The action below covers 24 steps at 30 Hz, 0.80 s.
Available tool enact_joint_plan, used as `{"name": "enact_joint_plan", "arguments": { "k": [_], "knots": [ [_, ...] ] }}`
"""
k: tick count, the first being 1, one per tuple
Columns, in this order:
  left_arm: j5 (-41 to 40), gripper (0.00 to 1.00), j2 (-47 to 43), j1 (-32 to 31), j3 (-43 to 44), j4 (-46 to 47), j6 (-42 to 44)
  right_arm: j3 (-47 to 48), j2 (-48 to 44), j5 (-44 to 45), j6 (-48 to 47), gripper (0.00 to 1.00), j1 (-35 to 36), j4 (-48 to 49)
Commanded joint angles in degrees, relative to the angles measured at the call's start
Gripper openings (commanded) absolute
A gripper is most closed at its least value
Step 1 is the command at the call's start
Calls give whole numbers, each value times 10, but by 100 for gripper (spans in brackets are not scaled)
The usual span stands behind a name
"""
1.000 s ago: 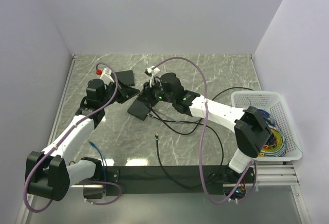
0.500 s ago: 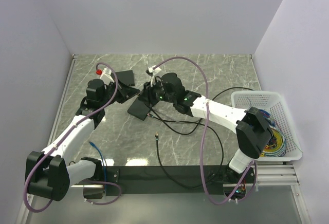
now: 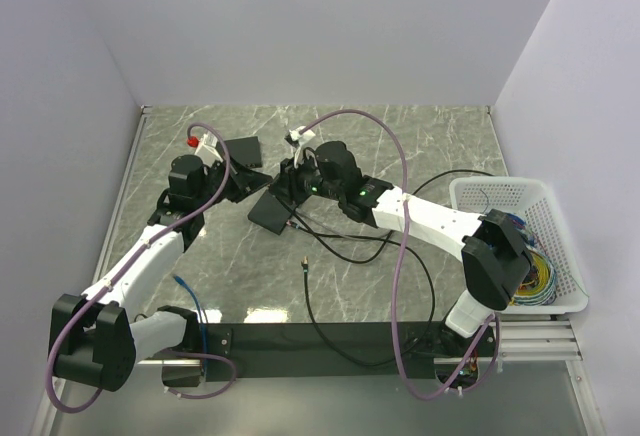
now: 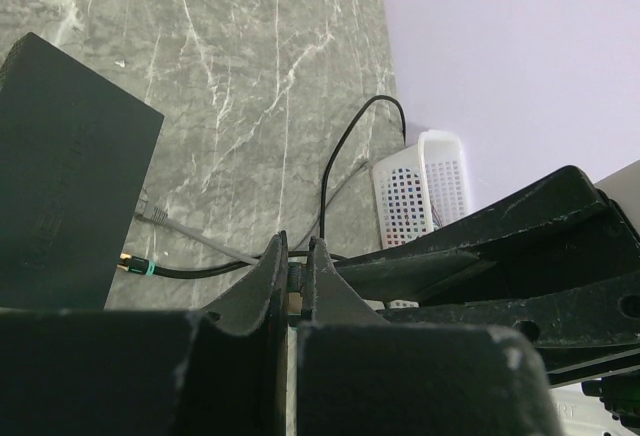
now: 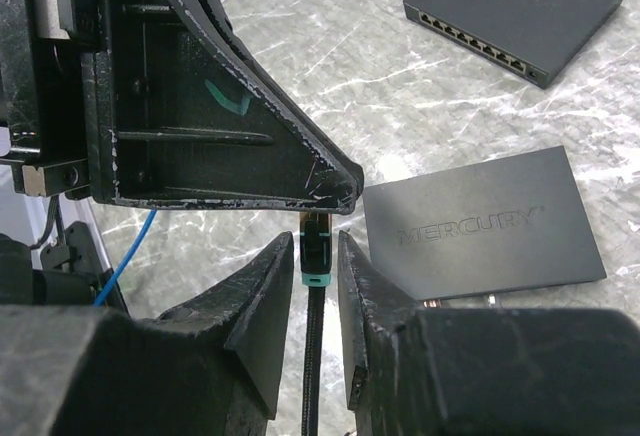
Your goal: Insert the plug into the switch port
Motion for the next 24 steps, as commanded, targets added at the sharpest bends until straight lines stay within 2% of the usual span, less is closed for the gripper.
{"name": "enact_joint_plan", "arguments": {
  "k": [1, 24],
  "knots": [
    [-5, 0, -8, -1, 3, 11, 6, -3, -16, -9, 4, 32, 1, 21],
    [-4, 1, -7, -1, 2, 14, 5, -1, 0, -11, 2, 28, 1, 10]
  ]
}}
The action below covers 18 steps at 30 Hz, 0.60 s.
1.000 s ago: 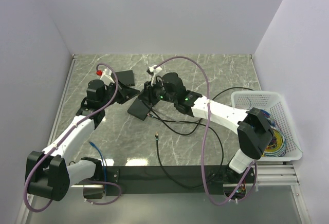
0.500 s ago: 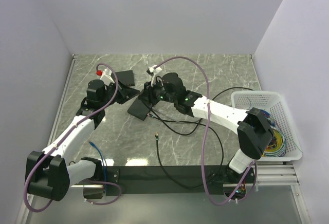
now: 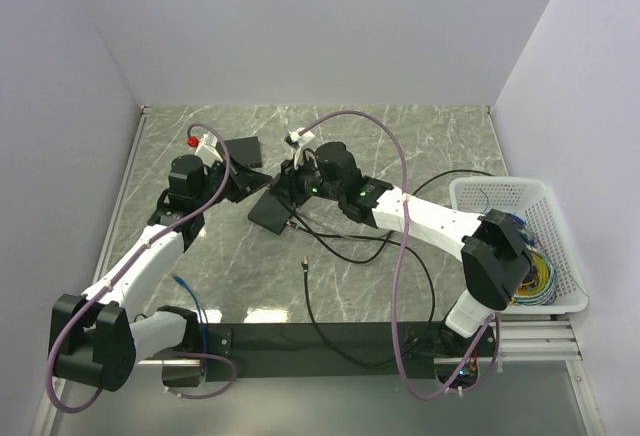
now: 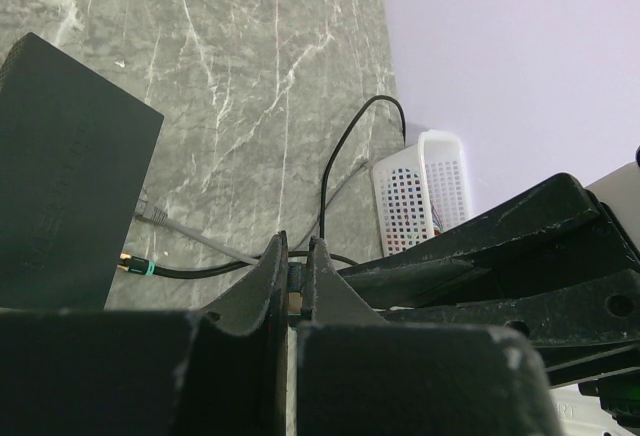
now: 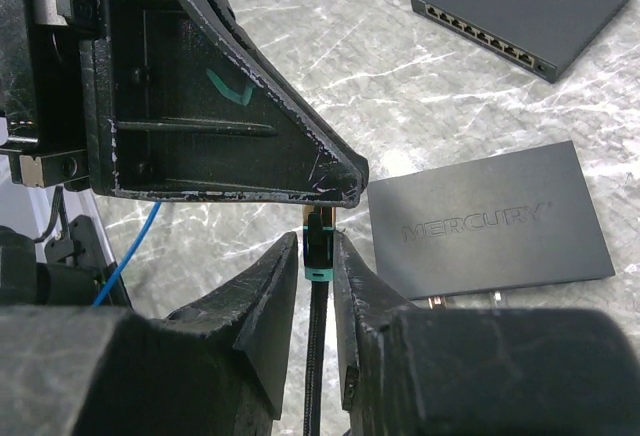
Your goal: Insert the plug into the switch port
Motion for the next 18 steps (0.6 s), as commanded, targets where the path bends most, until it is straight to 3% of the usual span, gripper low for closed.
{"name": "enact_joint_plan", "arguments": {
  "k": [1, 18],
  "knots": [
    [-4, 0, -7, -1, 2, 15, 5, 4, 0, -2, 0, 28, 1, 10],
    [-2, 0, -10, -1, 2, 20, 0, 11, 12, -5, 2, 18, 2, 6]
  ]
}}
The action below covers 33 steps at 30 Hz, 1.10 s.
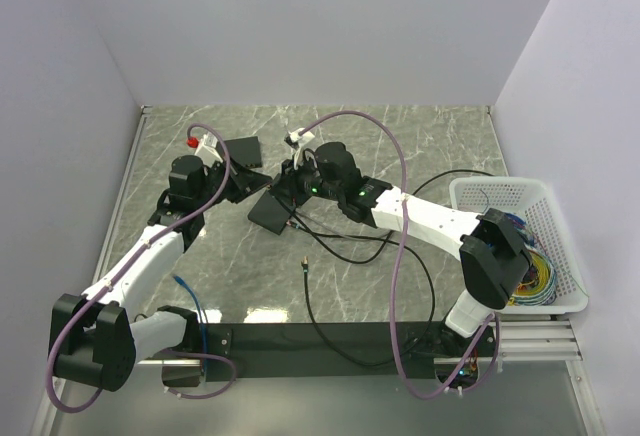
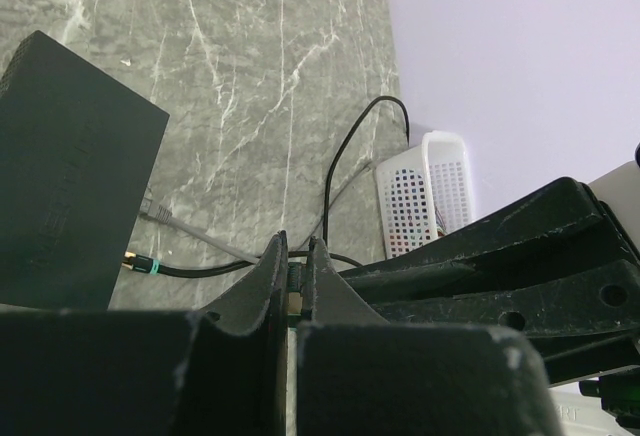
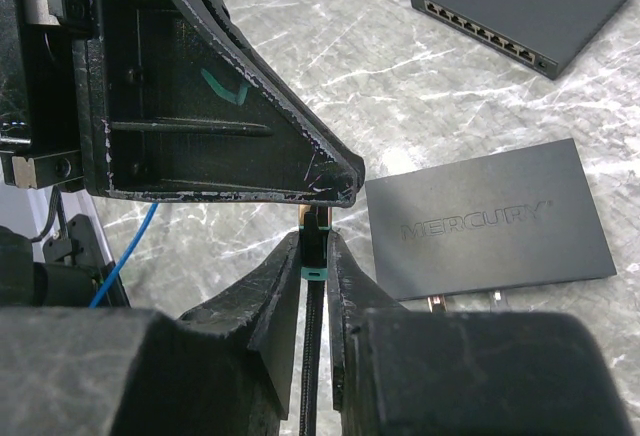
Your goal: Insert the plug into the switch port
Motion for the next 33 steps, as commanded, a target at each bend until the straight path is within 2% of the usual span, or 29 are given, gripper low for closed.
{"name": "enact_joint_plan", "arguments": {
  "k": [1, 7, 23, 30, 33],
  "knots": [
    [1, 1, -10, -1, 3, 22, 0, 10, 9, -4, 2, 18, 2, 6],
    [1, 1, -9, -1, 5, 25, -2, 13, 11, -8, 1, 23, 4, 3],
    [-1, 1, -11, -1, 3, 22, 1, 22, 20, -1, 0, 26, 4, -7],
    [-1, 1, -10, -1, 2, 19, 3, 17, 15, 5, 2, 21, 5, -2],
    [-2, 1, -10, -1, 1, 19, 3, 13, 10, 9, 2, 15, 5, 2]
  ]
}}
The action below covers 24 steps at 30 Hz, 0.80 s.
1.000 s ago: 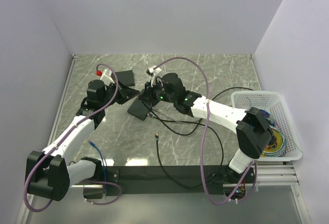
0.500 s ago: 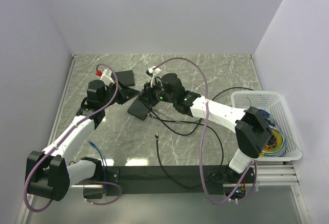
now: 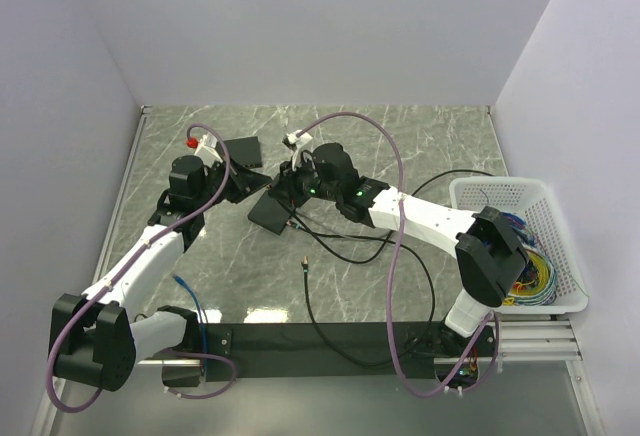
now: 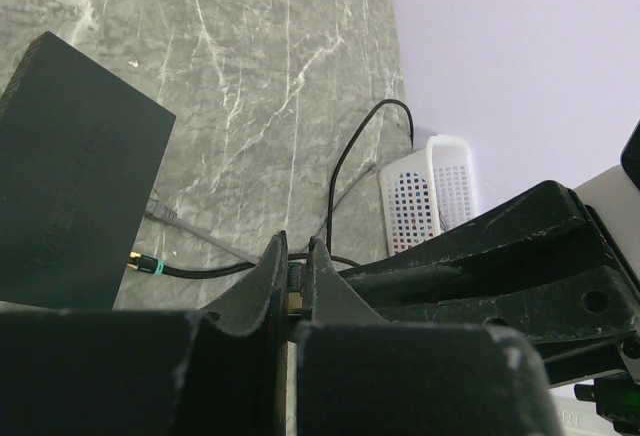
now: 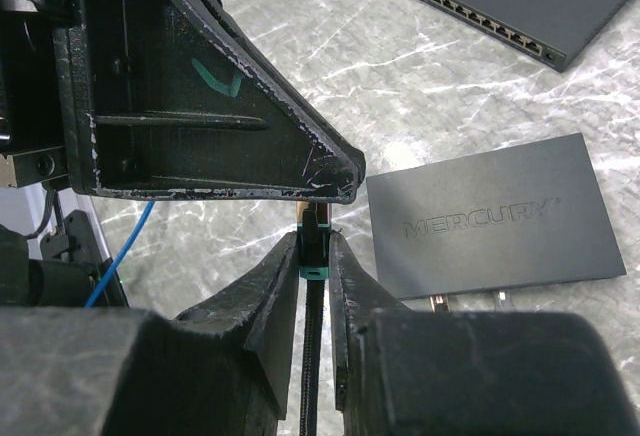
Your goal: Insert the plug into the switch port
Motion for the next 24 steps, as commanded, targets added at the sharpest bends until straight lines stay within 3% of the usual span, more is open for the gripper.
{"name": "enact_joint_plan", "arguments": {
  "k": [1, 3, 7, 13, 17, 24],
  "knots": [
    [5, 0, -11, -1, 0, 22, 3, 9, -4, 13, 2, 9, 4, 3],
    [5, 5, -7, -1, 0, 21, 6, 4, -9, 25, 1, 3, 4, 5],
    [3, 41, 4, -1, 1, 16, 16, 7, -11, 48, -7, 0, 2, -21],
    [-30, 69, 34, 6, 19, -11, 61, -8, -14, 134, 3, 0, -31, -94],
    [-31, 74, 81, 33, 28, 5, 81, -39, -12, 174, 18, 0, -66, -124],
    [-45, 69, 195, 57, 31, 102, 82, -34, 64, 207, 27, 0, -78, -176]
  ]
}}
